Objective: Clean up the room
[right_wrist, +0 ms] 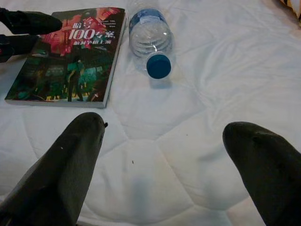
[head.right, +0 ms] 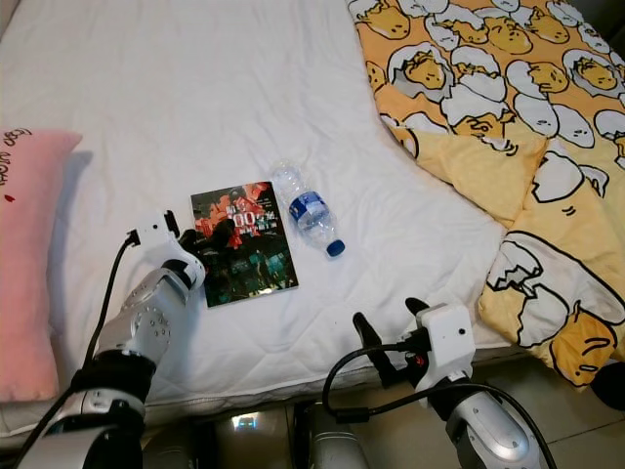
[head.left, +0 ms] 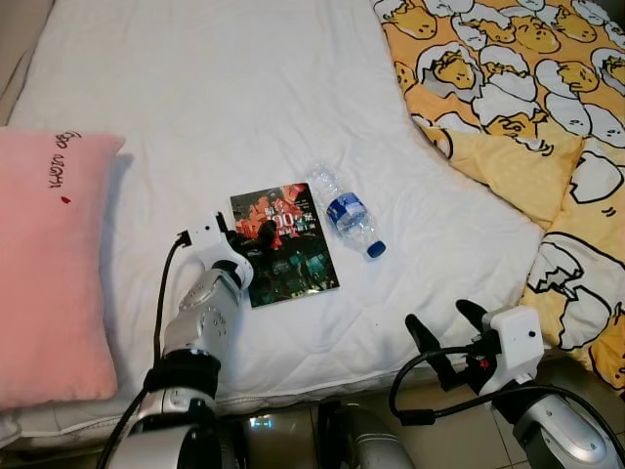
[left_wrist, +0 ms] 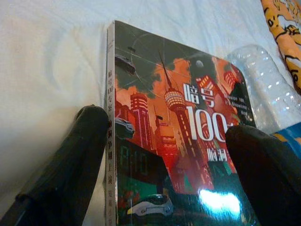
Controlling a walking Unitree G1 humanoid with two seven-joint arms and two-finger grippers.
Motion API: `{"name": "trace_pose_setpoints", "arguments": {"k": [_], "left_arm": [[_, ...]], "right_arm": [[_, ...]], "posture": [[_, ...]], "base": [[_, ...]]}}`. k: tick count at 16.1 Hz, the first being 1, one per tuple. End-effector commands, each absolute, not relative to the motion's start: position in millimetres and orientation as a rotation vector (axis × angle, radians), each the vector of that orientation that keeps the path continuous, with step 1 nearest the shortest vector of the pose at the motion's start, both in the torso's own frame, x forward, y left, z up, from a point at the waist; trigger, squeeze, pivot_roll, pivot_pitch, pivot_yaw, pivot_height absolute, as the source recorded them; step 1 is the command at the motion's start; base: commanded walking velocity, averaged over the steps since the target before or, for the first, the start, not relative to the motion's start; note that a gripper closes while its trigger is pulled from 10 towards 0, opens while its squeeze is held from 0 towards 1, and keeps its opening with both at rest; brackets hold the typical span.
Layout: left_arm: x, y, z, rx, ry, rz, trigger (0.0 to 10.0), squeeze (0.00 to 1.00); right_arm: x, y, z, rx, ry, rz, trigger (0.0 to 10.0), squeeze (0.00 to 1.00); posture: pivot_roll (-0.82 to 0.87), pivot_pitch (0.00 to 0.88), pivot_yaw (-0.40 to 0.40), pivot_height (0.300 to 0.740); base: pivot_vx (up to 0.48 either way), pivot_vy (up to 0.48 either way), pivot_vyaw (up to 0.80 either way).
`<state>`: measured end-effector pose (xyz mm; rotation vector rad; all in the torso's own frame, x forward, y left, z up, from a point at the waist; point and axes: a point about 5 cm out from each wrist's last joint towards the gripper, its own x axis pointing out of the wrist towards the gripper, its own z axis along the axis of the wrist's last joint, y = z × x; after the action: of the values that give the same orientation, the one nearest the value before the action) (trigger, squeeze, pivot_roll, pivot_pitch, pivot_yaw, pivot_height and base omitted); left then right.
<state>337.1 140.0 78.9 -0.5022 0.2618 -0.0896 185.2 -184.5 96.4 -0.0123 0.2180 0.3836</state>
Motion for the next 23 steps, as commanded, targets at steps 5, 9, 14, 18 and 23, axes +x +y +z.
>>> {"name": "trace_pose_setpoints", "arguments": {"k": [5, 9, 14, 18, 23], "left_arm": [[316, 112, 44, -0.431, 0.462, -0.198, 10.0, 0.0], [316, 107, 24, -0.565, 0.55, -0.17, 0.0, 0.0], [309, 101, 13, -0.551, 0.588, -0.217, 0.0, 0.0], [306, 91, 11, -0.598, 0.56, -0.256, 0.0, 0.0], [312, 84, 19, -0.842, 0.474, -0.214, 0.0, 0.0]], "right_arm": [[183, -184, 94, -0.007, 0.242, 0.386, 10.0, 0.24], [183, -179, 93, 0.005, 0.241, 0.401, 10.0, 0.24], [183, -180, 94, -0.001, 0.239, 0.4, 10.0, 0.24], [182, -178, 93, 0.005, 0.243, 0.409, 10.0, 0.24], [181, -180, 92, 0.007, 0.246, 0.399, 10.0, 0.24]], "posture": [[-0.24, 0.257, -0.115, 0.74], [-0.25, 0.267, -0.122, 0.74], [-0.26, 0.27, -0.116, 0.74], [-0.27, 0.267, -0.117, 0.74], [-0.28, 0.263, -0.11, 0.74]], "base": [[0.0, 0.0, 0.0], [0.0, 0.0, 0.0], [0.0, 0.0, 0.0], [0.0, 0.0, 0.0], [0.0, 0.0, 0.0]]}}
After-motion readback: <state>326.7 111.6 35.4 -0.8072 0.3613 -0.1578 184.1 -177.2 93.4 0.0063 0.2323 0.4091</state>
